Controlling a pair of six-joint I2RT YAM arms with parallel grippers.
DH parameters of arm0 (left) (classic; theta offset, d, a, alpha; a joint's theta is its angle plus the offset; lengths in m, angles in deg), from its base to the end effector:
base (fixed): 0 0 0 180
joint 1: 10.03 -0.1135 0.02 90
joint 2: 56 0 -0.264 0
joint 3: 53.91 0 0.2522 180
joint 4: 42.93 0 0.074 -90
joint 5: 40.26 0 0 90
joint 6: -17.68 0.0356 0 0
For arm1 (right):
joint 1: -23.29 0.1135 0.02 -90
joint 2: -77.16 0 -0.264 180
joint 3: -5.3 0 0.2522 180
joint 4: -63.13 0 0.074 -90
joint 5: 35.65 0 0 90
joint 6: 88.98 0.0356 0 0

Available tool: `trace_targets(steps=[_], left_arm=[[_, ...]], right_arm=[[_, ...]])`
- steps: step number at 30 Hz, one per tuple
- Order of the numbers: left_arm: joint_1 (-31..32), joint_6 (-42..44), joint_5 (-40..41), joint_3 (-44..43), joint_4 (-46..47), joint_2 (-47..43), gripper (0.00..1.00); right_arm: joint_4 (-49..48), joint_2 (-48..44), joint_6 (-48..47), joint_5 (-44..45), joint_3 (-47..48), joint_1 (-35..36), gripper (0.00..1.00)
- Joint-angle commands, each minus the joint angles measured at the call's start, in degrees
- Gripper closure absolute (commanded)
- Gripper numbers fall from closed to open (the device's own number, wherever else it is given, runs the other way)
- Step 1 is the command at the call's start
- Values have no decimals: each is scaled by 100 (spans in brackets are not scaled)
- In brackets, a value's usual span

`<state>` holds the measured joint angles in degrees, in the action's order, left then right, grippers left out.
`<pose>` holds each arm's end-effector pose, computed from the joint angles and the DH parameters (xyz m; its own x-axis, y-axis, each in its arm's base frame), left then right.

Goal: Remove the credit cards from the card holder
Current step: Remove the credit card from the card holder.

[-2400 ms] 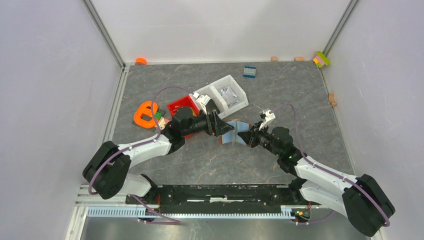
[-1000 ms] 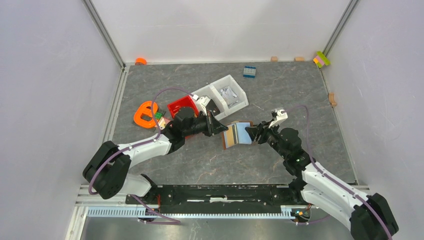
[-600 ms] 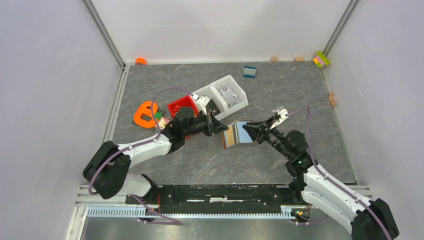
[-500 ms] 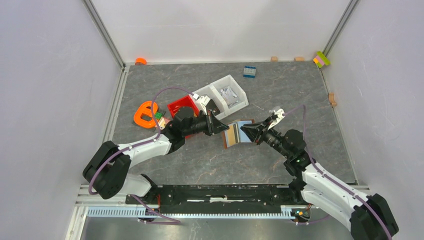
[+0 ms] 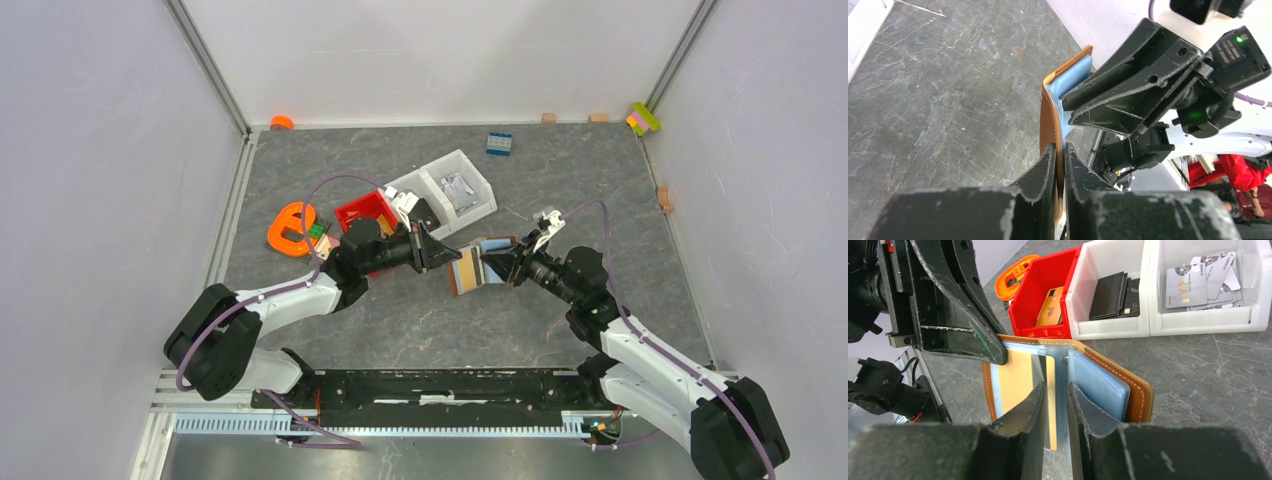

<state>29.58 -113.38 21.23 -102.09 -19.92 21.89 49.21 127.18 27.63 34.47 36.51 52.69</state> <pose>0.2112 -0.1969 0.2343 -0.6757 -0.1901 -0.7123 0.6388 0.3314 -0.6944 0.1650 0.1069 0.2253 -0.4054 0.2551 -0.8778 -0.6434 0.6025 0.4722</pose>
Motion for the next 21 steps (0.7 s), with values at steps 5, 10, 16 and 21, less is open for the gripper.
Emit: trace_targets(steps=[5, 10, 16, 21], left_arm=[[-15, -364, -480, 76, 1074, -106, 98], [-11, -522, -705, 139, 1501, -64, 98], [-12, -703, -924, 163, 1912, 6, 98], [-15, -848, -1063, 137, 2125, 140, 98]], right_arm=[[-1099, -37, 931, -1346, -129, -783, 64], [-2218, 103, 1581, -1997, -361, -933, 62], [-2768, 147, 1861, -2250, -447, -943, 65], [-3148, 183, 2059, -2351, -522, -939, 71]])
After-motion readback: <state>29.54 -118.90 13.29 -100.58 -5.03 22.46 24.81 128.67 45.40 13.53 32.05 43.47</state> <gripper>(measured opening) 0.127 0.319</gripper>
